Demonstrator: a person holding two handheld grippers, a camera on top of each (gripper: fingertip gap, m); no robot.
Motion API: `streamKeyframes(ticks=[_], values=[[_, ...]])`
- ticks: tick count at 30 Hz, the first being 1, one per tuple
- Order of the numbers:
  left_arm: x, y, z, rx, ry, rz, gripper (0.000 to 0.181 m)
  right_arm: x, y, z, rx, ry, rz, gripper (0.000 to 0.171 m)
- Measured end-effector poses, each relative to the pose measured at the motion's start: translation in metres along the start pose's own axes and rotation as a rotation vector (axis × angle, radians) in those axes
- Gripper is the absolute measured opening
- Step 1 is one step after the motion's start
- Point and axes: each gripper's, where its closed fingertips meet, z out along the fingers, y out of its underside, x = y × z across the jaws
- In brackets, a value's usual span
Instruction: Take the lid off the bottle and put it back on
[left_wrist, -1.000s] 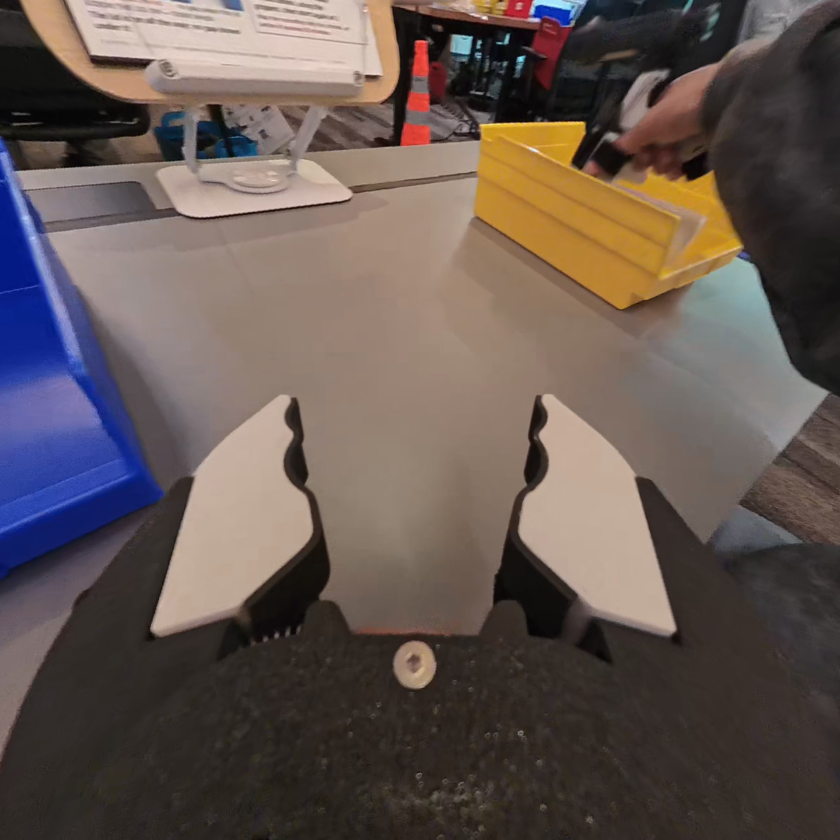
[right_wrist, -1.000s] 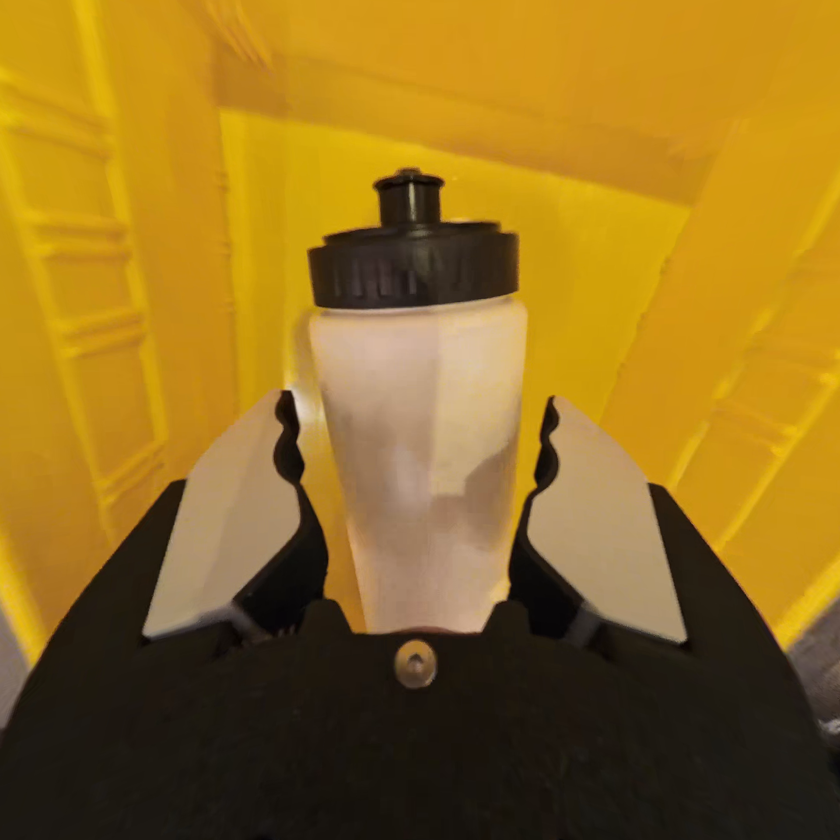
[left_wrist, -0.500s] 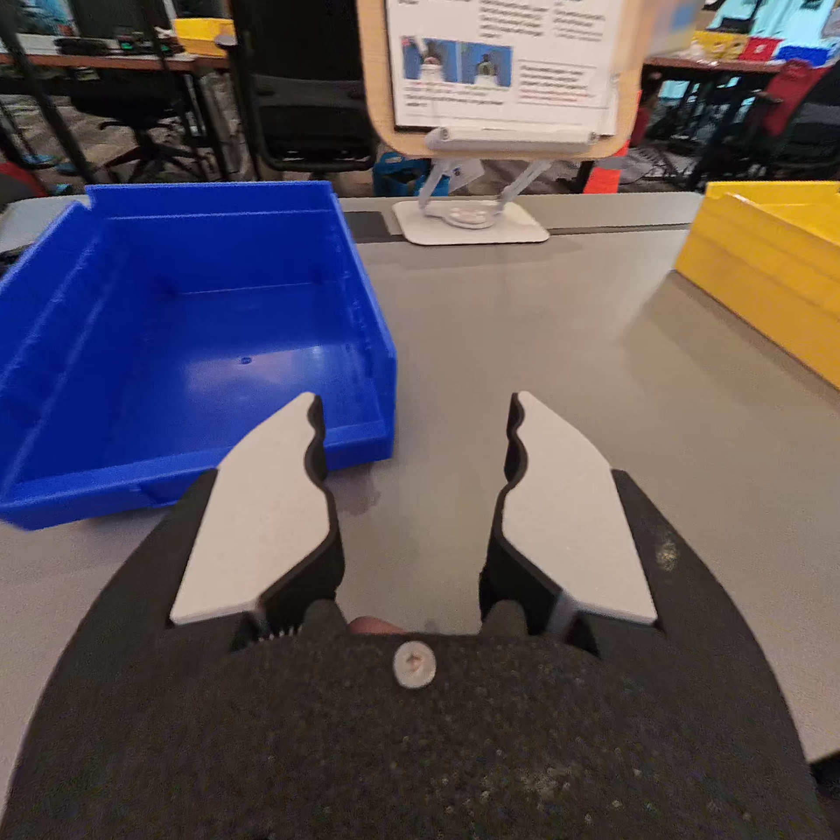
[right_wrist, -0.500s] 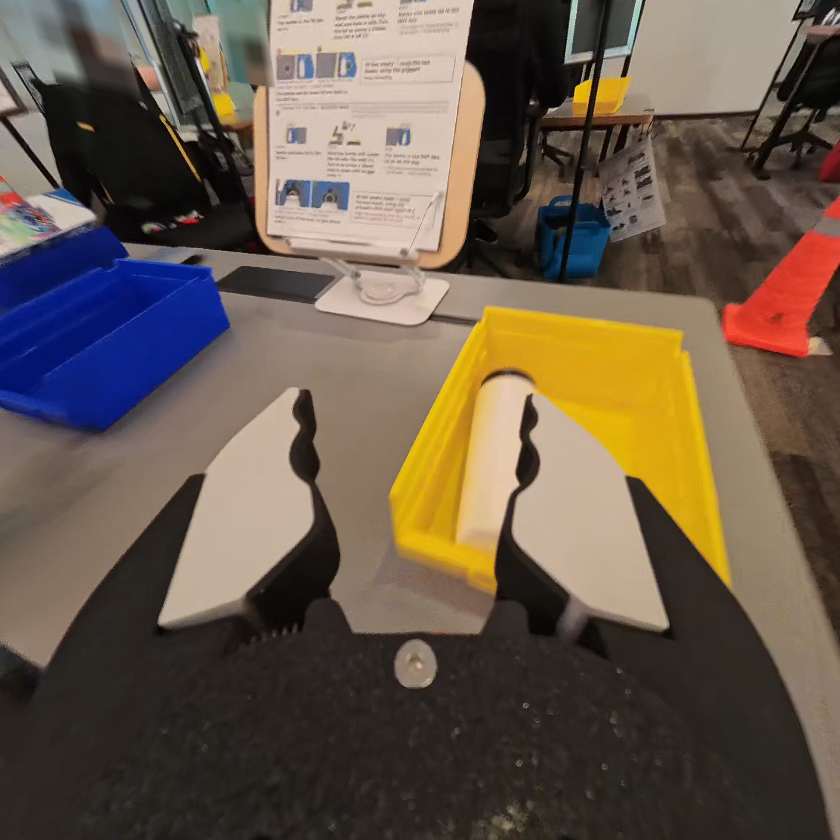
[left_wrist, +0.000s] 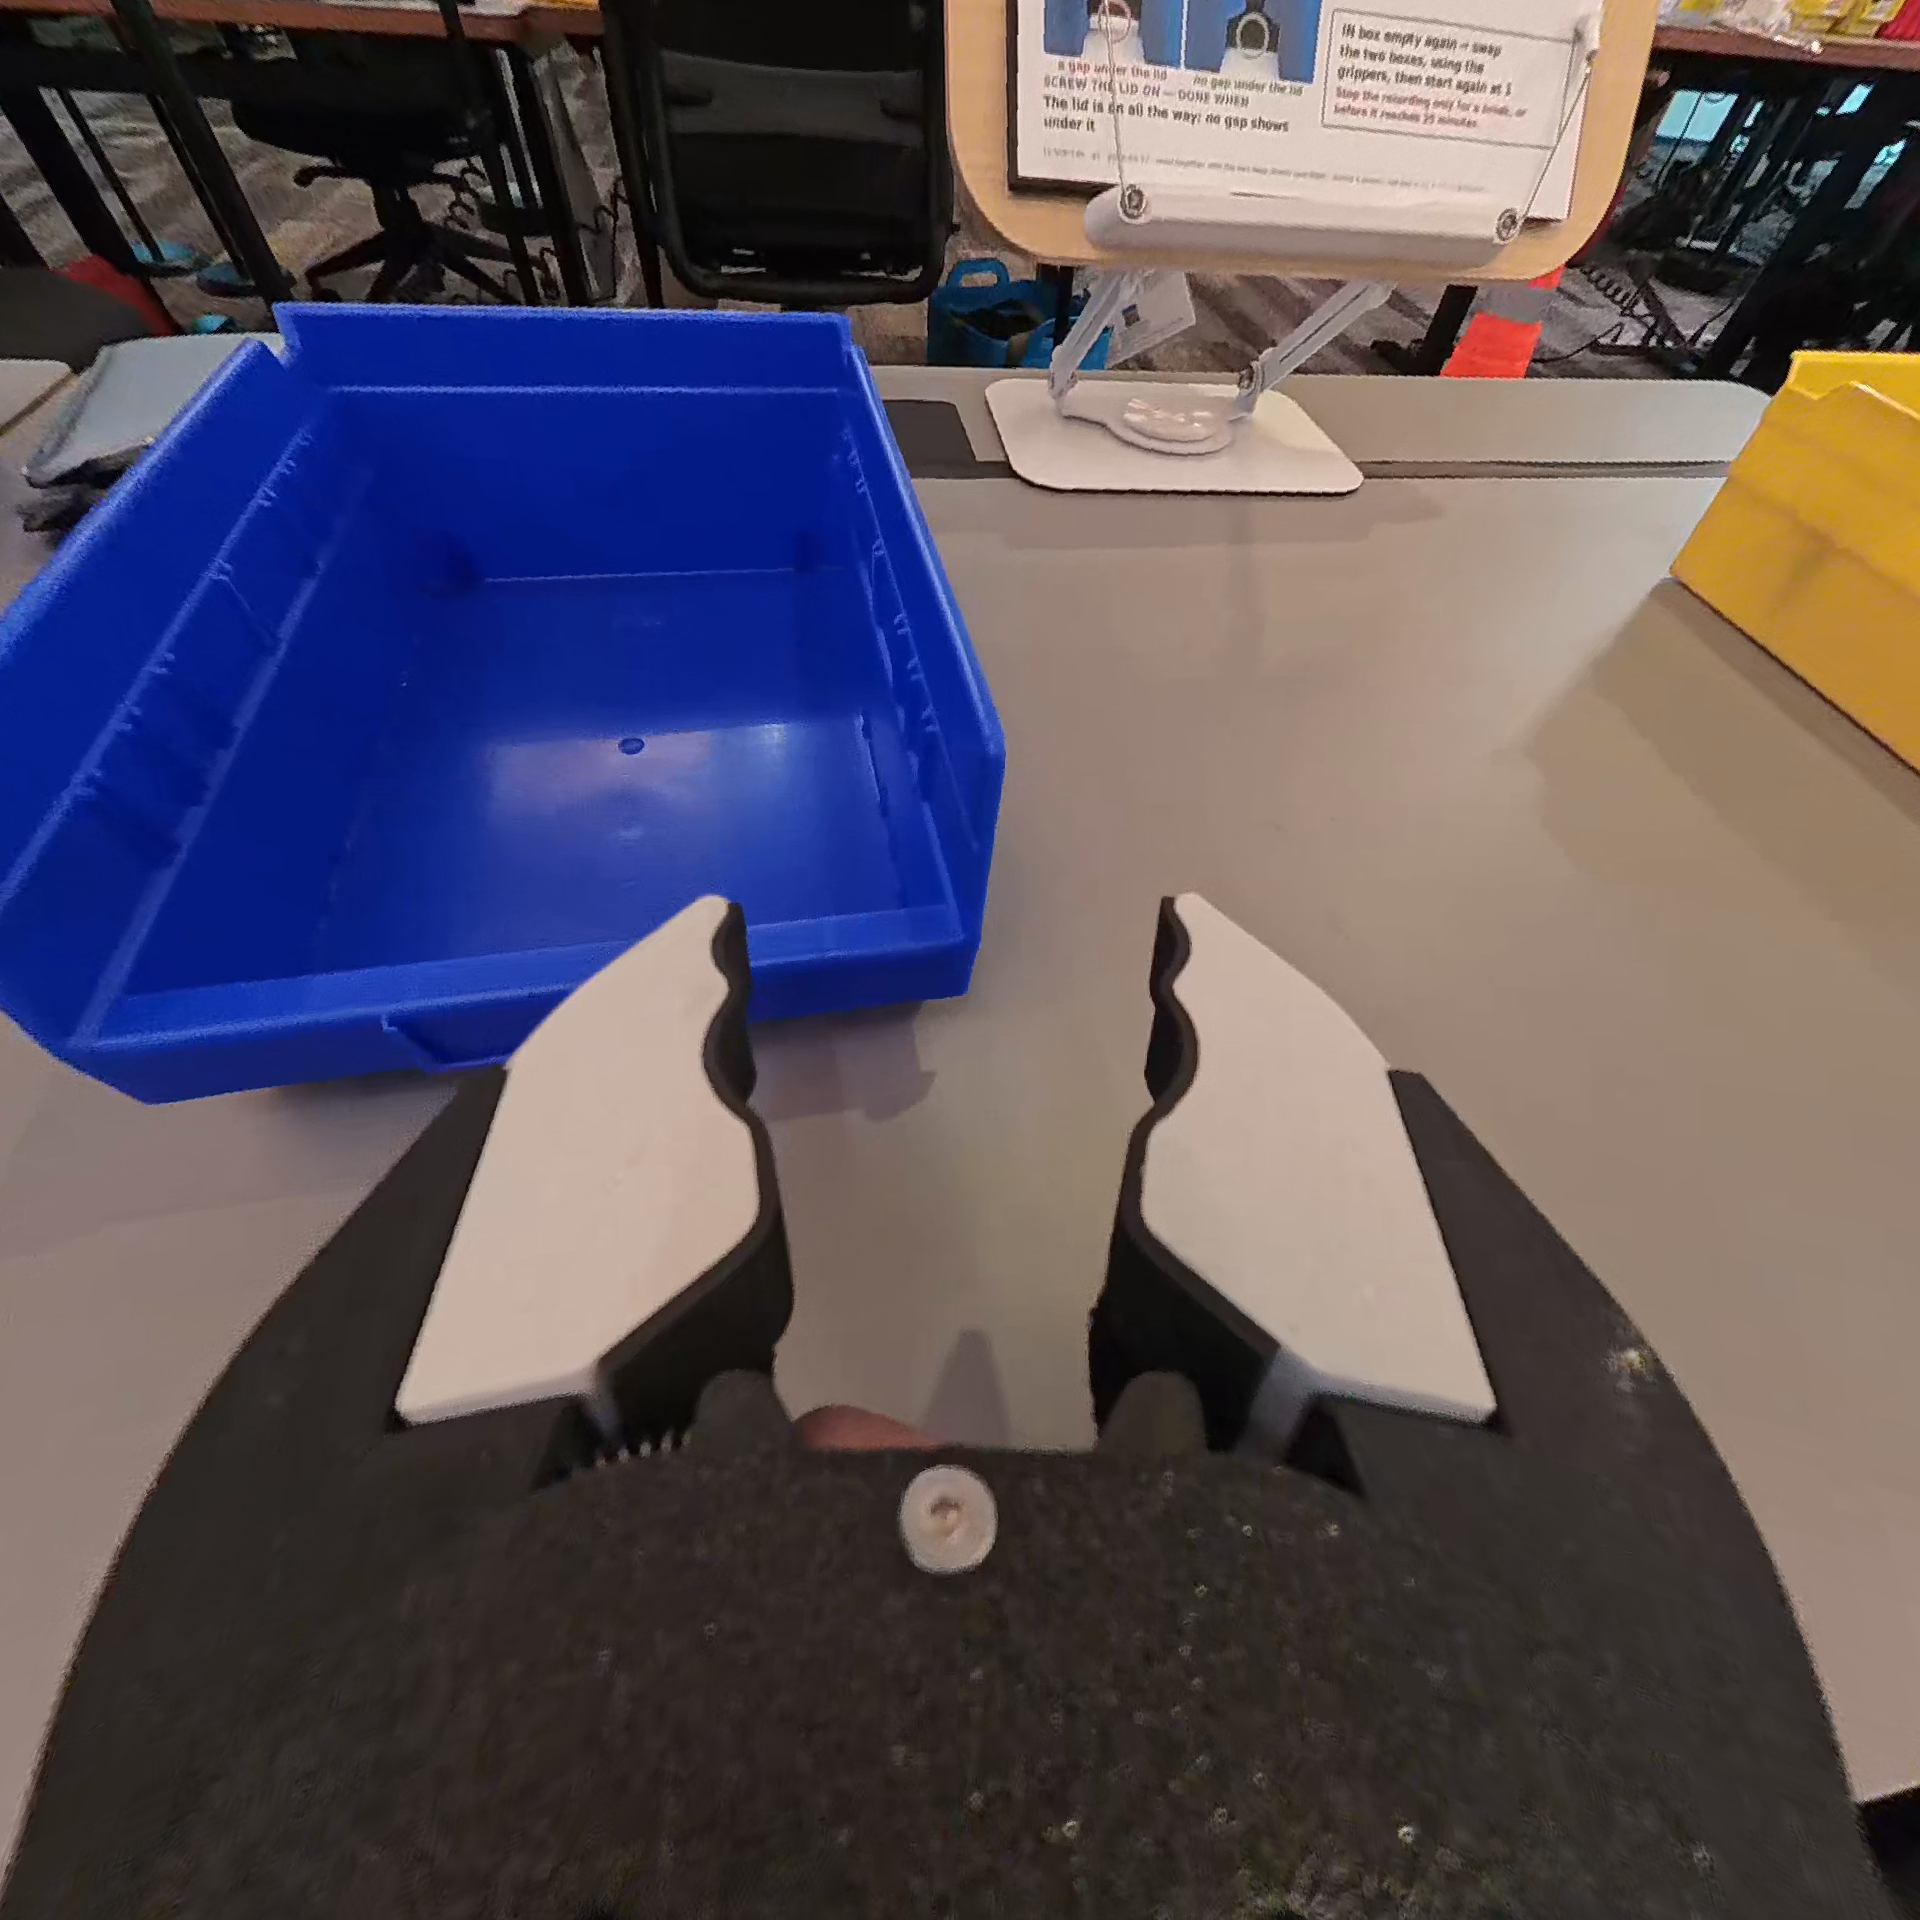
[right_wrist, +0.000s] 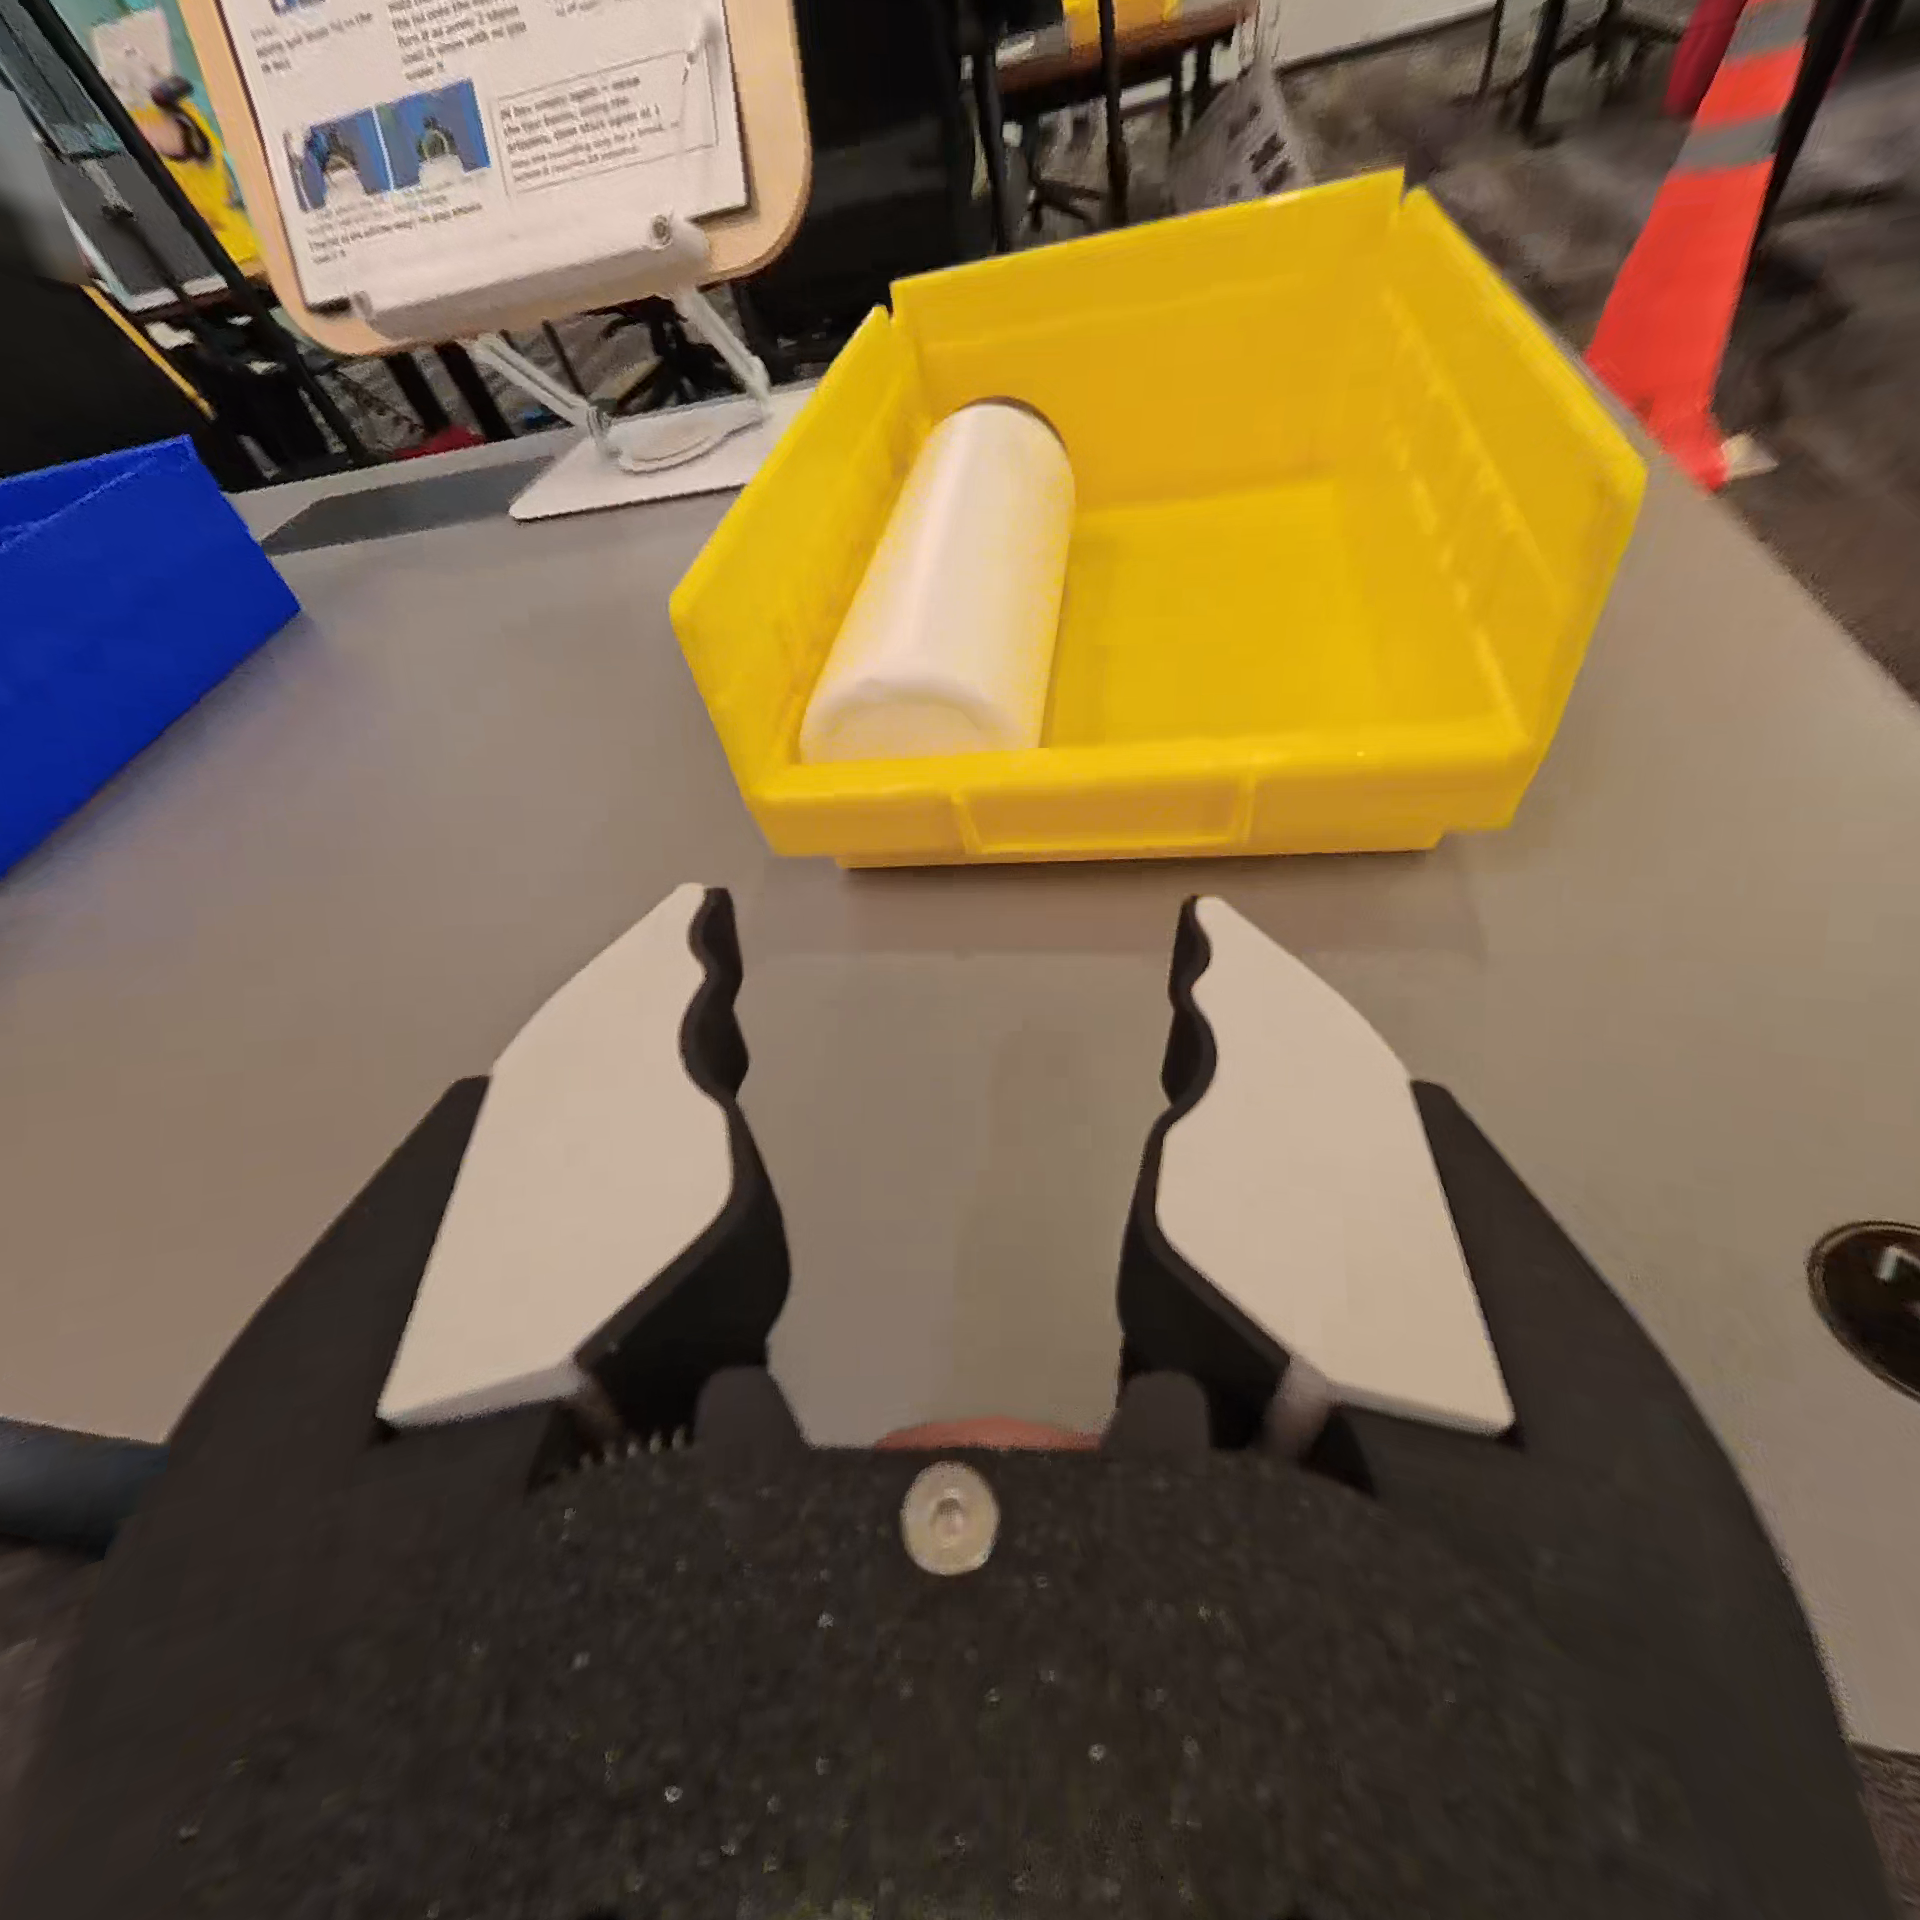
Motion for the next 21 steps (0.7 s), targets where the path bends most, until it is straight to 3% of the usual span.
streamKeyframes(ticks=[13, 21], values=[[0.021, 0.009, 0.004, -0.046, 0.09, 0.004, 0.071, -0.009, -0.007, 0.01, 0.04, 0.008, -0.08, 0.082], [0.048, 0.01, 0.004, -0.047, 0.149, 0.069, 0.07, -0.089, -0.008, 0.099, -0.029, -0.178, -0.204, 0.084]])
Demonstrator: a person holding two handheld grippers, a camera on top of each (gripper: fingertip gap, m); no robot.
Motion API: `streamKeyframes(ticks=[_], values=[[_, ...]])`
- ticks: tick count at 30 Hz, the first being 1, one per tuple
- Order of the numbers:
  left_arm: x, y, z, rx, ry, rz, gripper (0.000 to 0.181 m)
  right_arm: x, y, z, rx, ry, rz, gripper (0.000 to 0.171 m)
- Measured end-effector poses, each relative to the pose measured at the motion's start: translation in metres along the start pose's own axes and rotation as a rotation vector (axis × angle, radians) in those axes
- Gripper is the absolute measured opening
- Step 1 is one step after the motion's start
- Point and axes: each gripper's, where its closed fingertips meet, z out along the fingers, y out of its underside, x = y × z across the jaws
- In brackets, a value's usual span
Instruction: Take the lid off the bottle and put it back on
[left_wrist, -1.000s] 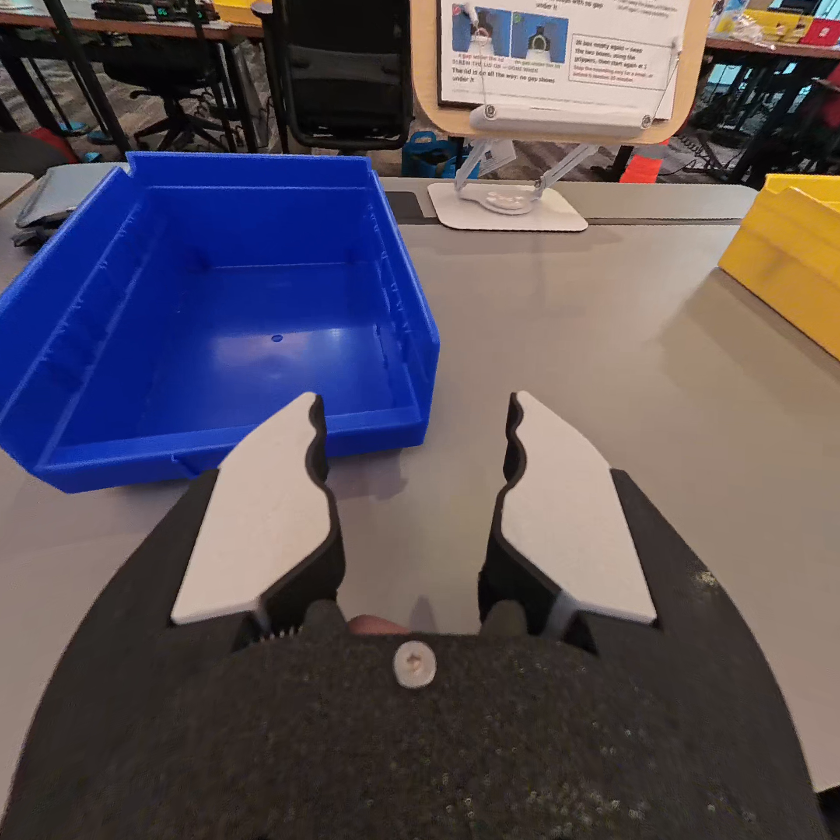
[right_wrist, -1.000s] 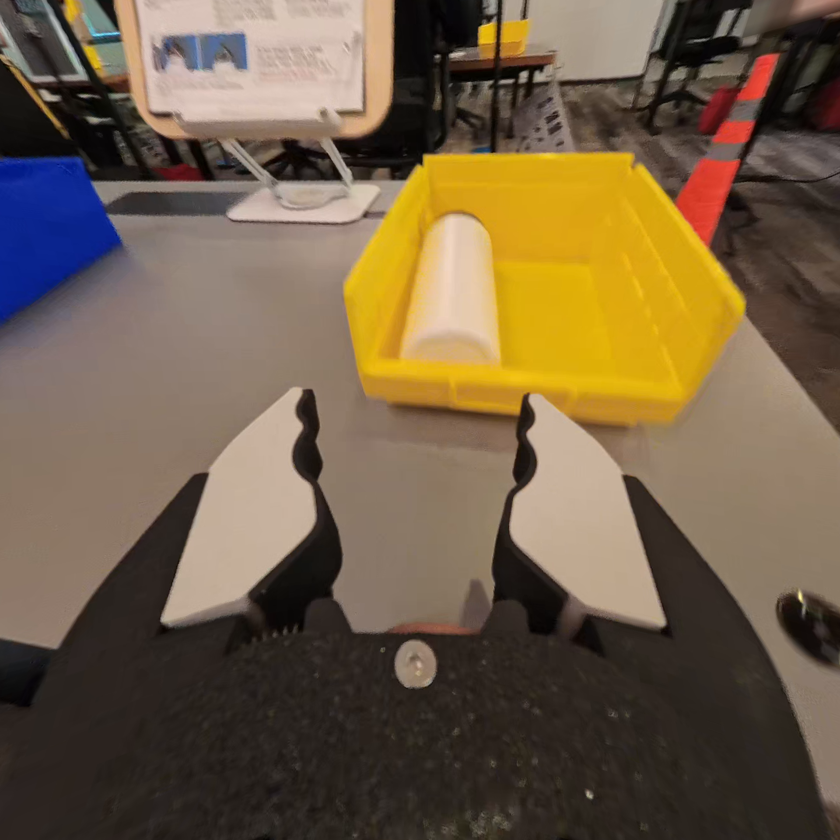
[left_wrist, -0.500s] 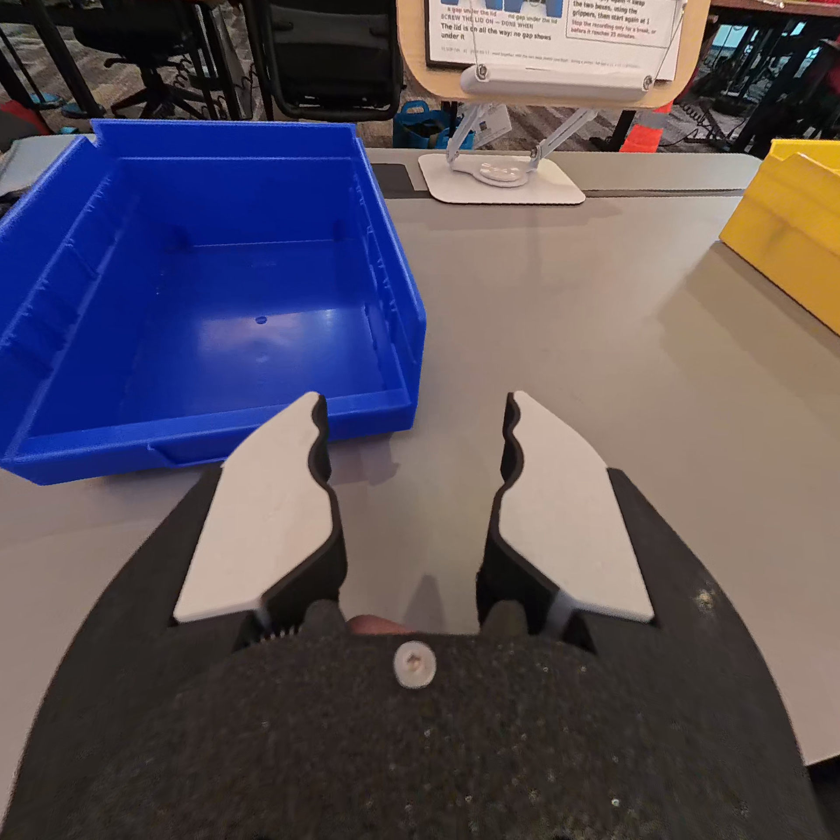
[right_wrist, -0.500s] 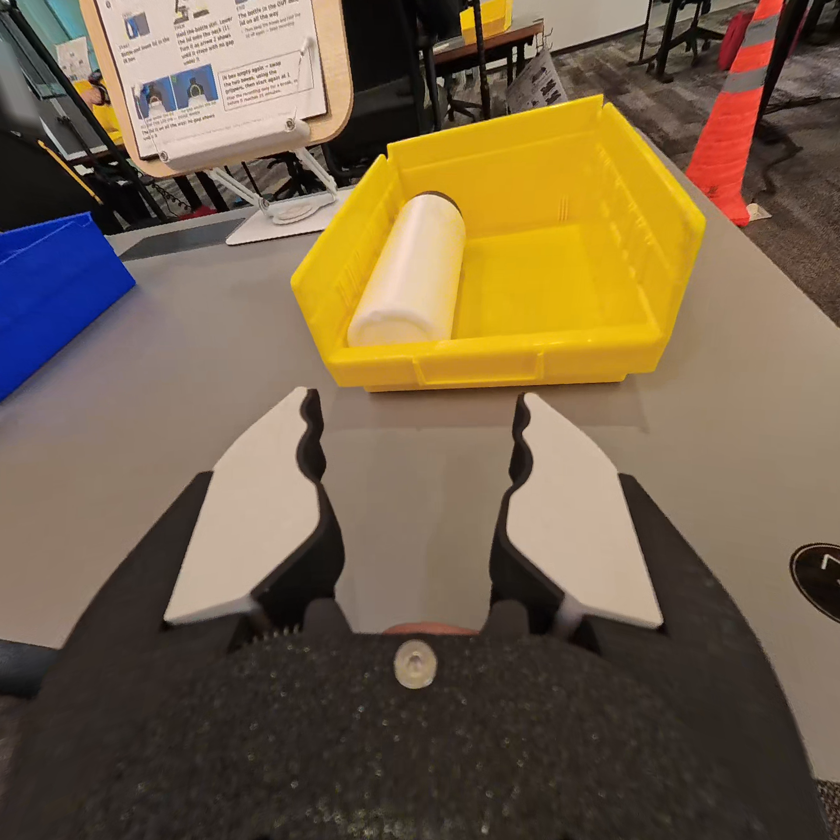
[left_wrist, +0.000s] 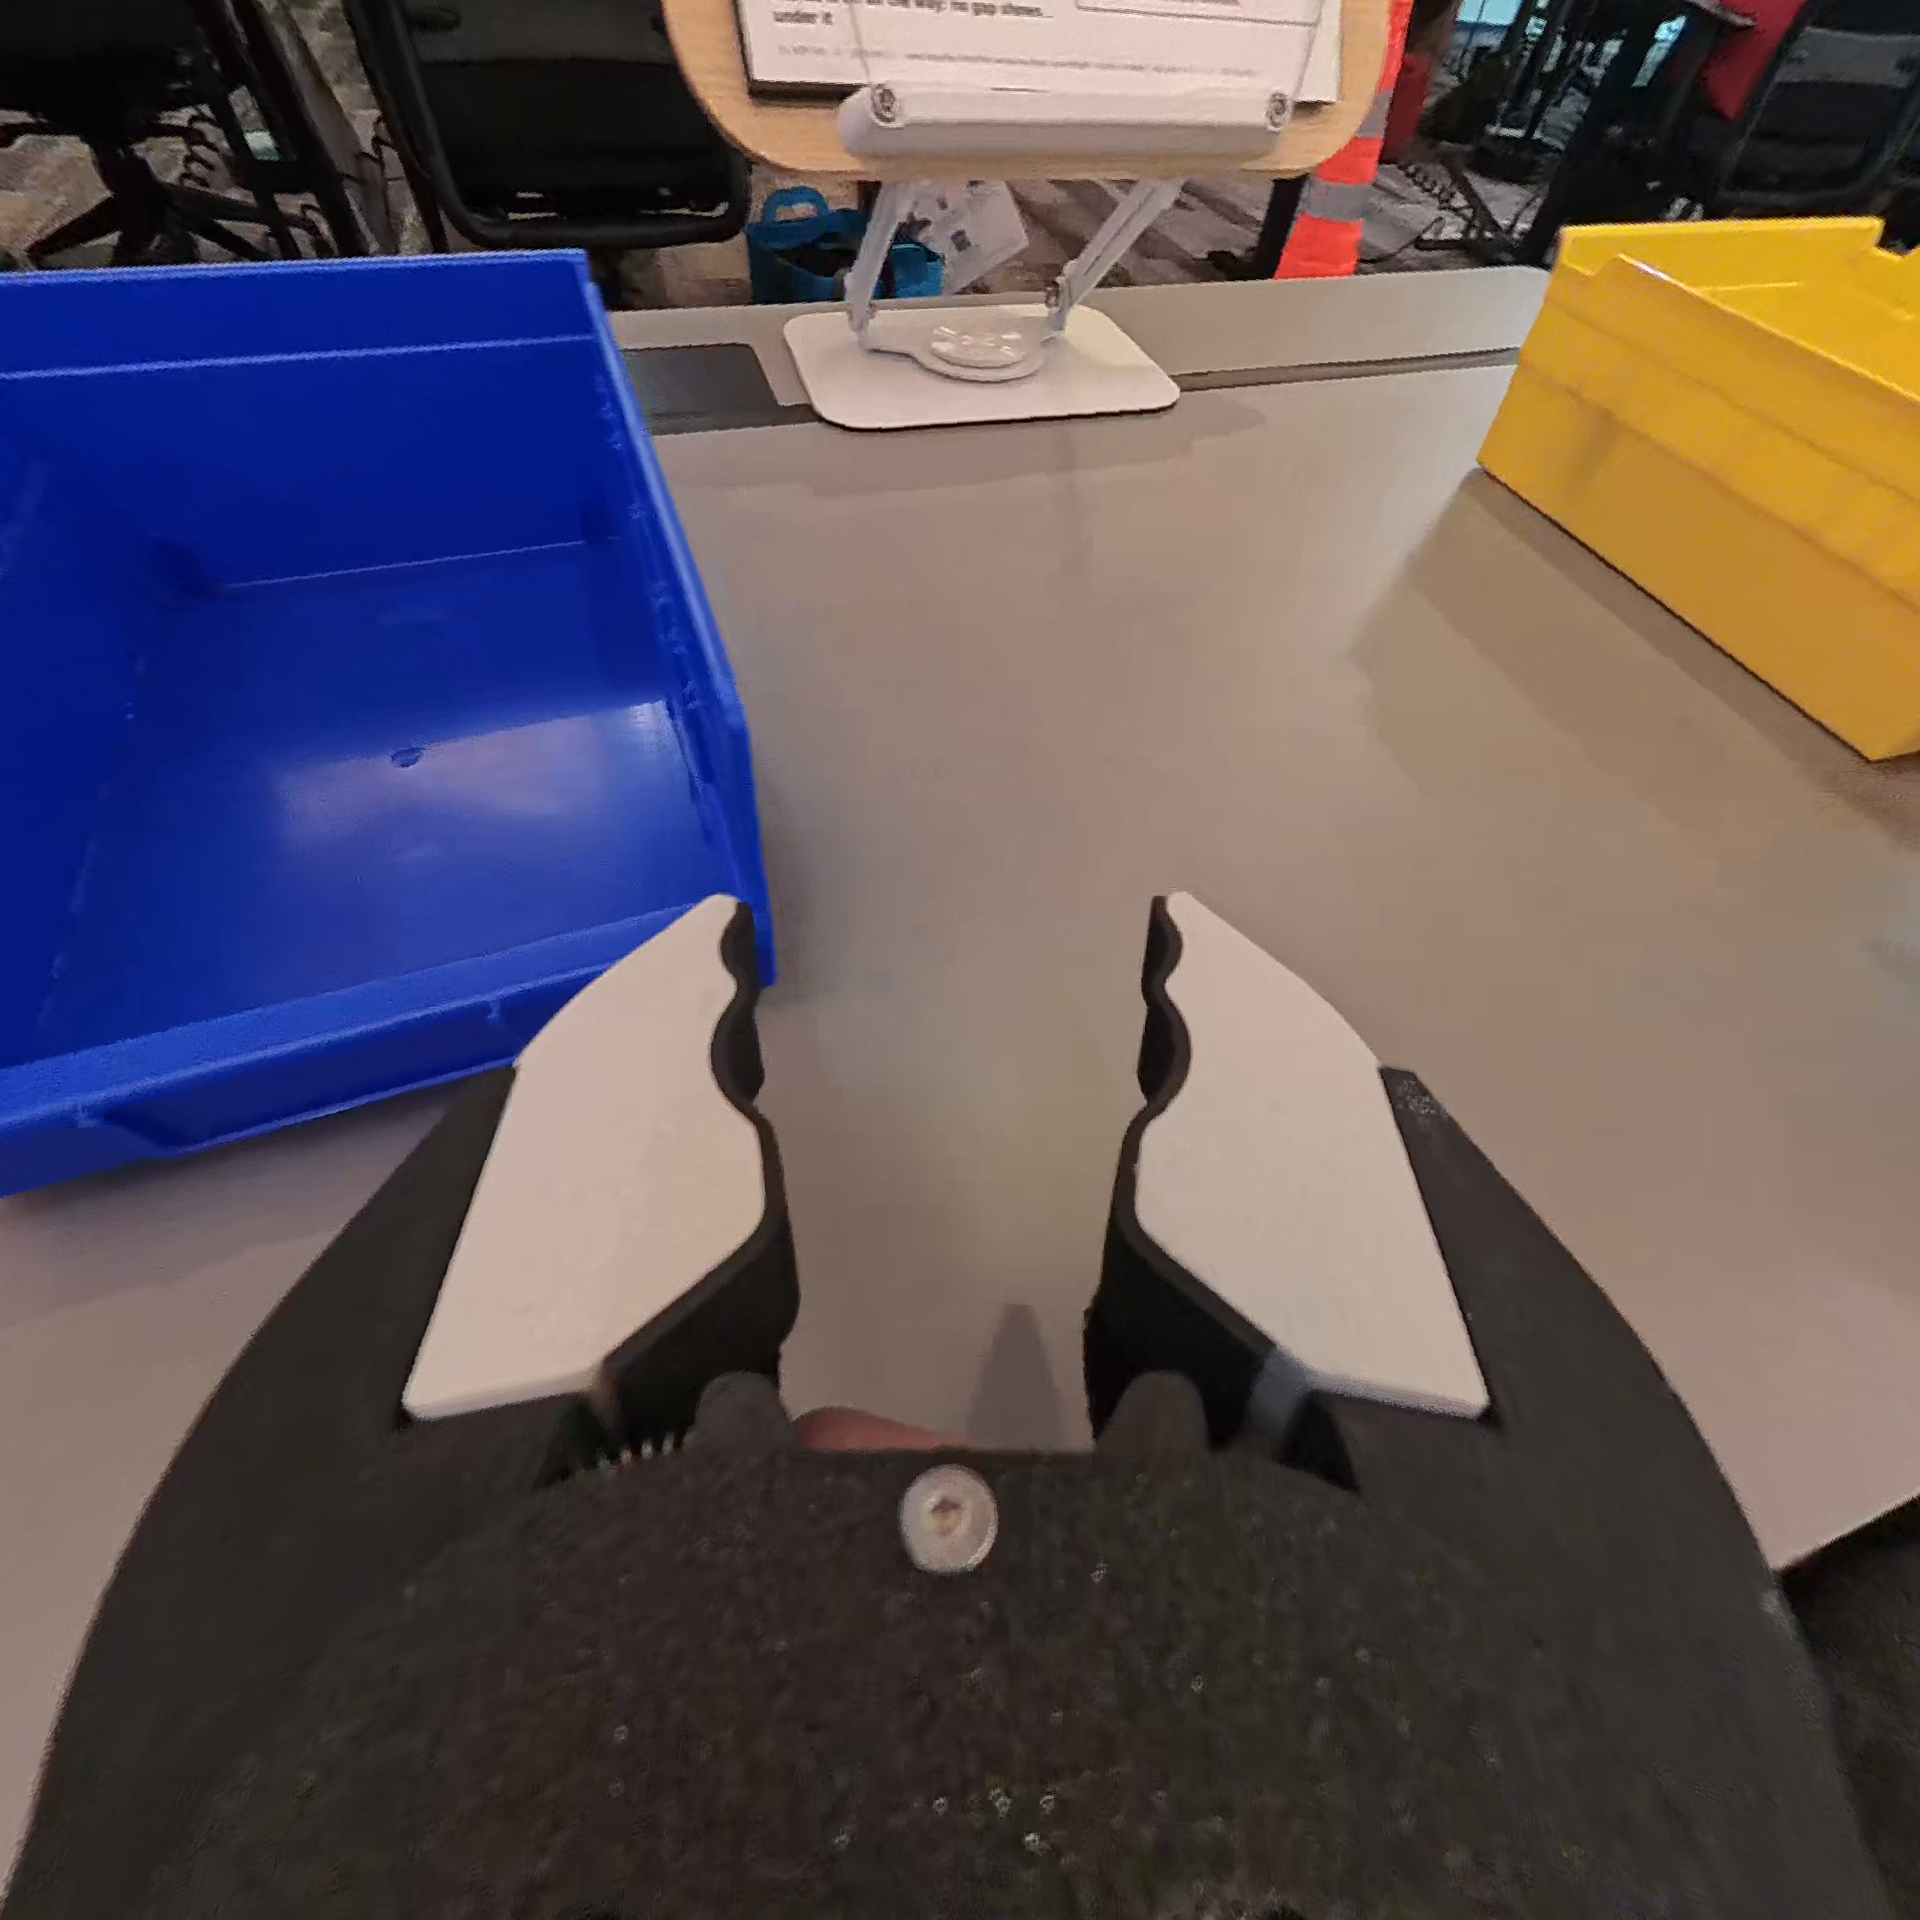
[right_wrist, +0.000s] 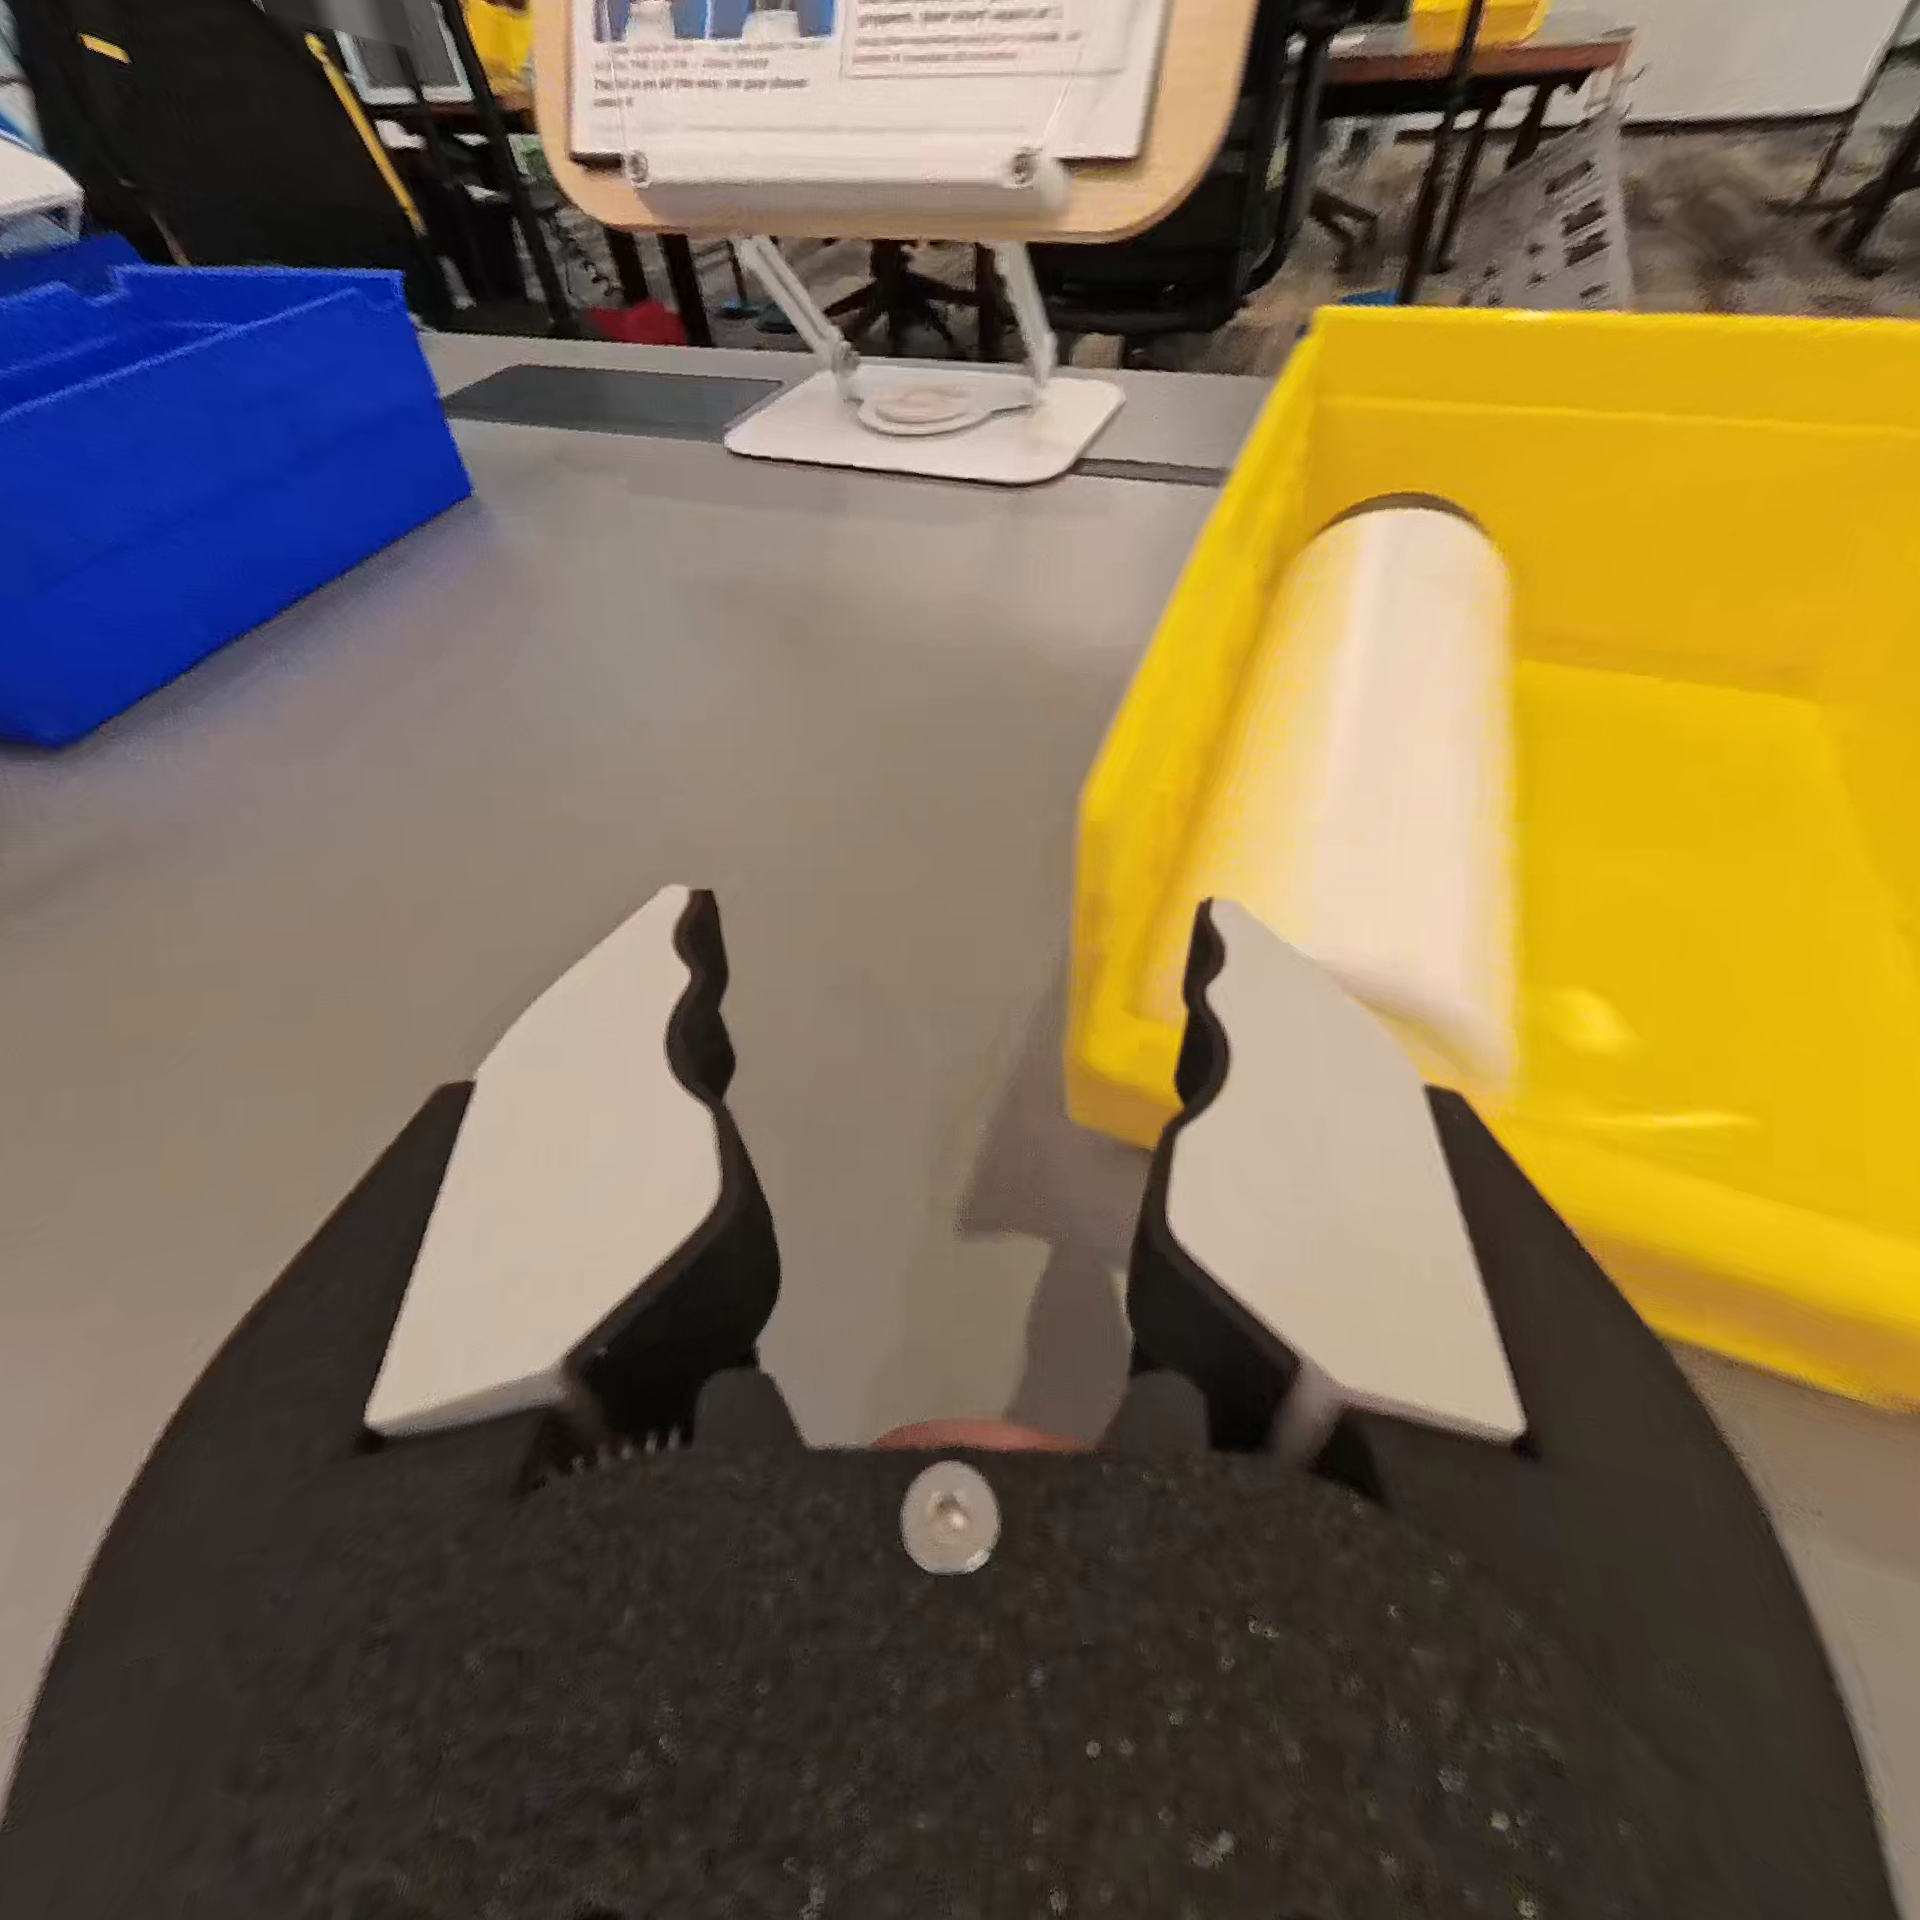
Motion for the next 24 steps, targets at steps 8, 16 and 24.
streamKeyframes(ticks=[8, 16, 24], values=[[0.079, 0.004, 0.022, -0.036, 0.211, 0.071, 0.076, -0.119, -0.009, -0.01, -0.008, -0.556, -0.054, 0.05], [0.174, -0.009, 0.086, -0.054, 0.339, 0.242, 0.076, -0.126, -0.026, -0.095, 0.219, -0.22, -0.244, 0.06], [0.171, -0.011, 0.13, -0.12, 0.39, 0.151, 0.002, -0.085, 0.01, -0.086, 0.065, 0.059, -0.04, 0.084]])
